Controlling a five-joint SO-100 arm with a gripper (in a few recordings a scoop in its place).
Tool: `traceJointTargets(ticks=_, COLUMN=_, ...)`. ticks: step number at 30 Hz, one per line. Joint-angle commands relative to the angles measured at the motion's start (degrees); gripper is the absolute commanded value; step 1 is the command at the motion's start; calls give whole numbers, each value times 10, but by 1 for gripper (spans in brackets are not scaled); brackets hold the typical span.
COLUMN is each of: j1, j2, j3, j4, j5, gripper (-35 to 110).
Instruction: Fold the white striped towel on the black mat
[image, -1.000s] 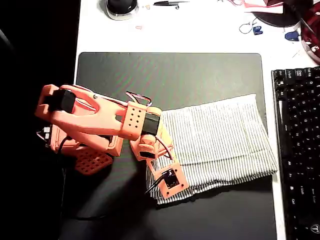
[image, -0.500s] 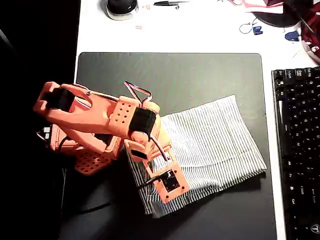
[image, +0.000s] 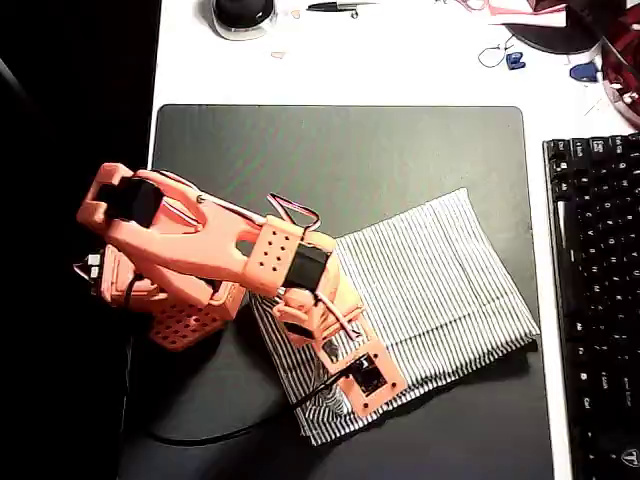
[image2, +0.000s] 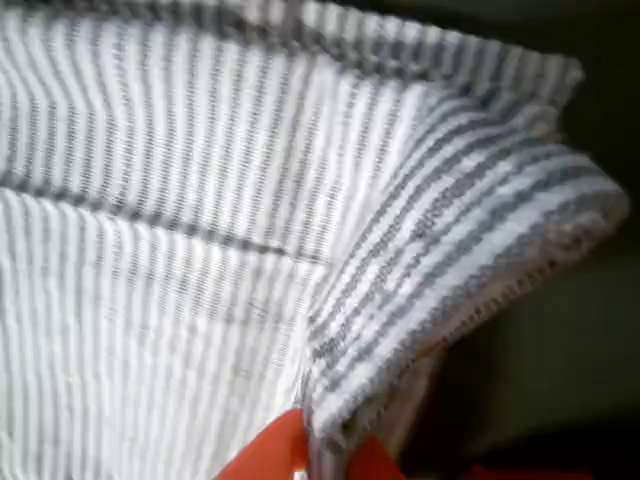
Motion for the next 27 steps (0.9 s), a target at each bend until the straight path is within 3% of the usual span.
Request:
traceJointTargets(ticks=1, j1=39, j2=52, j3=5, j4=47, j5=-29, gripper=0)
traceJointTargets(ticks=4, j1=60, j2=87, j3=29, j4=61, j5=-59, gripper=1)
traceJointTargets(ticks=8, j1=63, j2=86, j3=63, j4=29, j5=-99, gripper=16)
traceJointTargets(ticks=17, j1=98, j2=107, j3=103, j4=42, j5=-125, gripper=16)
traceJointTargets(ticks=27, j1=186, j2=99, j3=217, j4=-120, j5=-221, gripper=20)
